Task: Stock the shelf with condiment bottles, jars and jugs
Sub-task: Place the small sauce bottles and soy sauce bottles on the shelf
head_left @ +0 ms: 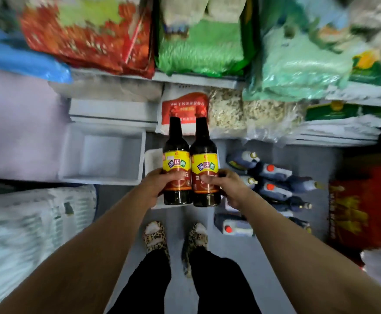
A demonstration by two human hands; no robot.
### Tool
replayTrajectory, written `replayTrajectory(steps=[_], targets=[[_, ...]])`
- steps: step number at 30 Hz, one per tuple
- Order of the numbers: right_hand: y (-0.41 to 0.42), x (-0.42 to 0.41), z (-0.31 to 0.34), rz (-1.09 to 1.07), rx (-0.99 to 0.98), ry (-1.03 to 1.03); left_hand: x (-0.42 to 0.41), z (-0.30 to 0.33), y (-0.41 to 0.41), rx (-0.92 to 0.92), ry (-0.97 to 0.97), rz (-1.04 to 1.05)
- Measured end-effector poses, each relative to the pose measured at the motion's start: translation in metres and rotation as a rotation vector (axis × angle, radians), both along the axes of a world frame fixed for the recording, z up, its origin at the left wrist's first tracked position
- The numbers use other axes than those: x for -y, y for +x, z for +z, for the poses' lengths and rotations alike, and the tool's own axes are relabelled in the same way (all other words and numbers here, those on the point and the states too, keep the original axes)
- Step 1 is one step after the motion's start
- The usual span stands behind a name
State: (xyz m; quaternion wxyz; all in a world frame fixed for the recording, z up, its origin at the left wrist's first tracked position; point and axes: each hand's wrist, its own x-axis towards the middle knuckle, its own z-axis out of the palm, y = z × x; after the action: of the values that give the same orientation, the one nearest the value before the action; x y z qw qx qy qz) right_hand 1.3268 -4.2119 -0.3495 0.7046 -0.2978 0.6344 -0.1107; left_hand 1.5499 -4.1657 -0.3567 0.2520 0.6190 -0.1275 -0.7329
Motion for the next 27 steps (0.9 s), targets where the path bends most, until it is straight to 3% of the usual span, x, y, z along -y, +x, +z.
replayTrajectory(steps=[7, 15, 21, 27], targets=[[-0.047, 0.021, 0.145, -0.053, 0.096, -0.187, 0.037, 0.144, -0.044, 0.066, -0.281, -0.004], [-0.169, 0.074, 0.279, -0.026, 0.143, -0.446, 0.081, 0.270, -0.174, 0.125, -0.479, 0.143], [-0.255, 0.125, 0.364, 0.049, 0.214, -0.663, 0.120, 0.354, -0.258, 0.144, -0.692, 0.219], [-0.286, 0.175, 0.419, 0.032, 0.280, -0.837, 0.165, 0.426, -0.293, 0.170, -0.885, 0.253]])
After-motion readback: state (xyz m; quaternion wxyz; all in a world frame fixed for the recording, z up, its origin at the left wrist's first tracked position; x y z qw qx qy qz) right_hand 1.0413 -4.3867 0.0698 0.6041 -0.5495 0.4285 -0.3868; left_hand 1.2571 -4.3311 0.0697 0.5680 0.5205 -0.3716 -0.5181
